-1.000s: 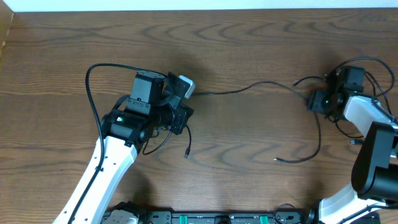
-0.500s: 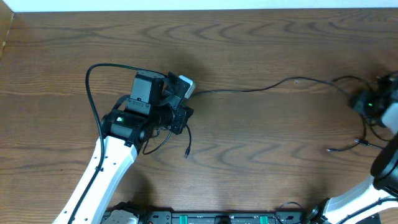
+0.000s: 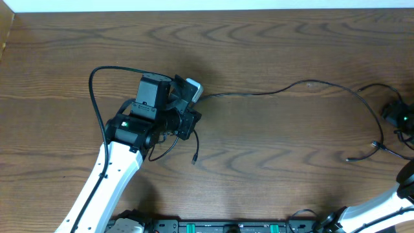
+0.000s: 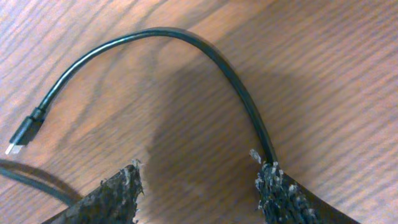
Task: Untangle cables
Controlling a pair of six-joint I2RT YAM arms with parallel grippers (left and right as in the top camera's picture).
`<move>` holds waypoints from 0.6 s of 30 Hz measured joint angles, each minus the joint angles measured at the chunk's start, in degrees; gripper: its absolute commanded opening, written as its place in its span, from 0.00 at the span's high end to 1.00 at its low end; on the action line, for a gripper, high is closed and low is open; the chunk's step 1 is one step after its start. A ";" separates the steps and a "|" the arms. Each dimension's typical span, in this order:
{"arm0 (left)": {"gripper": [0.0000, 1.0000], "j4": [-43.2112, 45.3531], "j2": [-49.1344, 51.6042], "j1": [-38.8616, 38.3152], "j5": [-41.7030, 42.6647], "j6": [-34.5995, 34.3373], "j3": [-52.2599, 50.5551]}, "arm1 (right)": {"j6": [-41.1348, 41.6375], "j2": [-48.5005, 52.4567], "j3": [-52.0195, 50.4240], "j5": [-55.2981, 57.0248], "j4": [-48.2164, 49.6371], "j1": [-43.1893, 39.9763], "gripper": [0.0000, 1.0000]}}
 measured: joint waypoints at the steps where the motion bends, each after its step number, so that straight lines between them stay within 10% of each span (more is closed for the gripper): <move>1: 0.74 0.00 0.00 0.00 -0.02 0.00 0.00 | 0.04 0.17 0.13 0.00 0.15 -0.52 0.44; 18: 0.74 0.00 0.00 0.00 -0.02 0.00 0.00 | 2.84 4.92 15.87 4.83 -20.13 -7.74 0.50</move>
